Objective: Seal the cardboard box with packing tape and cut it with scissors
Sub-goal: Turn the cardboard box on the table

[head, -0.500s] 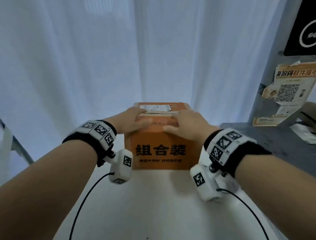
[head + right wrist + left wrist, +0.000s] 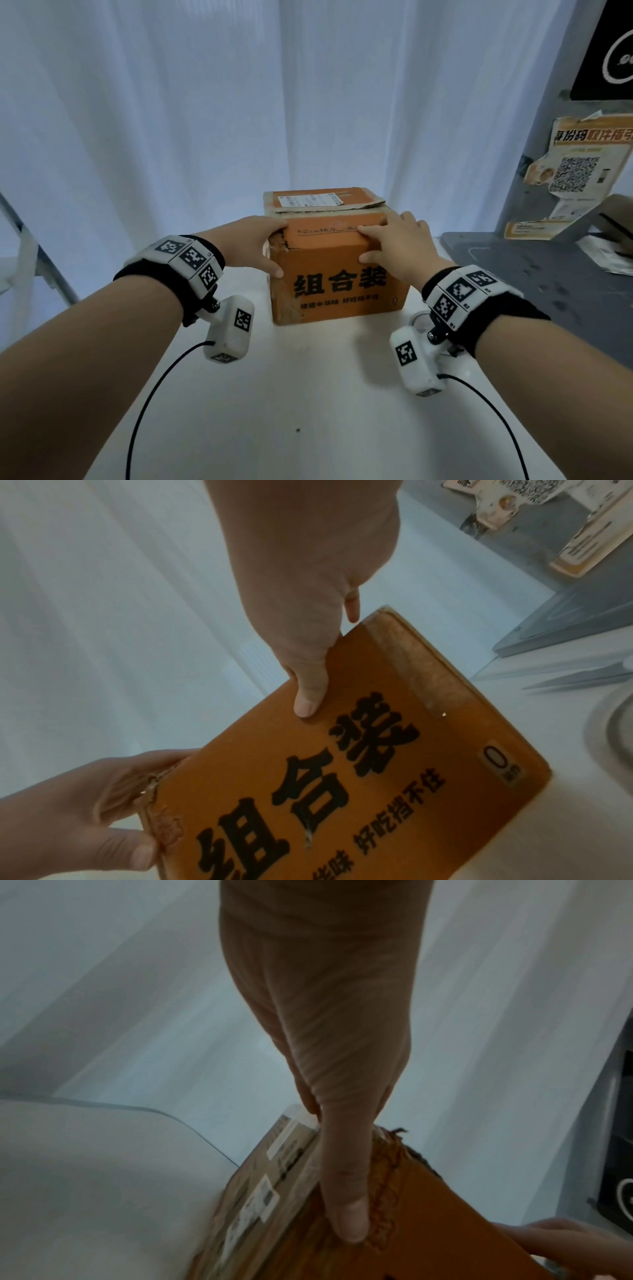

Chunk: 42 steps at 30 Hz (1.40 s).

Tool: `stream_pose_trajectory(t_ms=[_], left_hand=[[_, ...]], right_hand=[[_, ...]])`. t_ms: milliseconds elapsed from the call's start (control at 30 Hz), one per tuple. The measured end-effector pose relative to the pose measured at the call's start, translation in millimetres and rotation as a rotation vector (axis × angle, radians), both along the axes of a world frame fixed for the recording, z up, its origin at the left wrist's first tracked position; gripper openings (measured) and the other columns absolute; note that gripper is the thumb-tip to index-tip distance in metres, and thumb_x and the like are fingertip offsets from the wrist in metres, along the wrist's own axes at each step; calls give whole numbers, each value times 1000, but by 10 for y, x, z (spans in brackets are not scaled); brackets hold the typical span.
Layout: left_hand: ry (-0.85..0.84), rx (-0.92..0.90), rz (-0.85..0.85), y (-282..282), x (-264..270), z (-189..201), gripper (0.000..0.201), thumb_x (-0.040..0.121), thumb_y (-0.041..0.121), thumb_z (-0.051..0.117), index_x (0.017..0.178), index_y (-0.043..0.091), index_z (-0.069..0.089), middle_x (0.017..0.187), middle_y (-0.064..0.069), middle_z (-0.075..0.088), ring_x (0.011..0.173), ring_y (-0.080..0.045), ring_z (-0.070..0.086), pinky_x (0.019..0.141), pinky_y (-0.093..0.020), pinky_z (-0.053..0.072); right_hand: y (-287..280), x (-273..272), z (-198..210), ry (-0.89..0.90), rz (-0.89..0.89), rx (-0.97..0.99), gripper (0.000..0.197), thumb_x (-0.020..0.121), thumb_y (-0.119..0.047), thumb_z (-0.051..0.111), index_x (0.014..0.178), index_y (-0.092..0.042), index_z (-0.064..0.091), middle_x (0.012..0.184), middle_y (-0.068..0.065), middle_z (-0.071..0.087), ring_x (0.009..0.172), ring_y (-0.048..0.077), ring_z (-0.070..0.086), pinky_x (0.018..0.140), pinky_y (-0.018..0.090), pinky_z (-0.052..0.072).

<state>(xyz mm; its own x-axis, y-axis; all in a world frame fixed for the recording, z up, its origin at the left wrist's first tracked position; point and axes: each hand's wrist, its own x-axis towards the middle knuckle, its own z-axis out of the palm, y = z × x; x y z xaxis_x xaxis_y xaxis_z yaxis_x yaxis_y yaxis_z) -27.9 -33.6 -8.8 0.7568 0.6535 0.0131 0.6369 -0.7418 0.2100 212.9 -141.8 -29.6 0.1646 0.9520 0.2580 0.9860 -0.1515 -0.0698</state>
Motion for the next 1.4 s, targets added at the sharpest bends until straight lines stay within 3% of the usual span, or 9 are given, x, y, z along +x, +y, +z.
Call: stream_pose_trajectory(t_ms=[200,333,533,667,767,867,1100,1300,1400], left_hand=[[-30,63,-104,-153,60,29,76,69,47,78,135,23,48,136,4,53,123,-14,48,106,-35,39],[39,235,-37,-389,219,41,71,64,61,73,118,17,59,107,0,60,101,-17,49,88,-31,42],[33,401,95,-703,571,-85,69,65,78,56,103,20,58,94,3,48,90,-18,47,88,-38,36],[-143,262,46,-775,683,-154,60,71,60,68,110,15,56,106,1,46,91,-14,46,79,-28,42],[-84,83,-12,-674,535,-46,60,76,47,72,126,21,52,118,4,42,107,-14,48,94,-31,42],[-33,82,2,-567,402,-39,60,83,38,67,137,24,45,137,3,44,124,-18,44,103,-34,36],[-29,288,97,-536,630,-171,64,78,61,61,130,24,51,124,1,57,109,-22,51,93,-39,43],[-8,315,135,-518,851,-223,64,76,66,58,127,27,51,125,-2,53,111,-24,47,93,-40,38],[-11,285,150,-456,818,-201,64,76,64,60,128,27,51,126,-2,53,114,-25,46,96,-42,38]], right_hand=[[-117,102,-82,351,-33,17,54,89,-26,59,139,-30,42,137,5,34,128,29,38,107,41,36],[-195,95,-85,420,53,-20,53,89,-29,56,140,-23,43,147,7,33,136,23,30,113,39,28],[-408,-90,23,628,293,-105,51,74,-35,66,123,-19,58,120,-2,53,112,17,51,99,36,43],[-438,-71,7,578,310,-44,53,73,-38,75,118,-15,58,114,0,58,103,16,56,93,34,47],[-452,-14,5,552,297,-21,60,75,-35,75,127,-16,52,115,-7,51,105,11,52,90,23,42],[-426,73,-6,566,297,-49,60,76,-31,74,129,-17,49,119,-6,52,107,12,52,95,26,44],[-379,417,-69,641,267,-47,60,82,-19,69,137,-16,45,134,-4,51,121,10,48,108,32,37],[-334,532,-61,624,233,-37,54,85,-10,62,137,-12,45,132,1,52,120,15,51,102,23,38],[-253,483,-89,580,221,-32,56,84,-15,60,137,-15,45,133,0,52,119,16,52,104,29,40]])
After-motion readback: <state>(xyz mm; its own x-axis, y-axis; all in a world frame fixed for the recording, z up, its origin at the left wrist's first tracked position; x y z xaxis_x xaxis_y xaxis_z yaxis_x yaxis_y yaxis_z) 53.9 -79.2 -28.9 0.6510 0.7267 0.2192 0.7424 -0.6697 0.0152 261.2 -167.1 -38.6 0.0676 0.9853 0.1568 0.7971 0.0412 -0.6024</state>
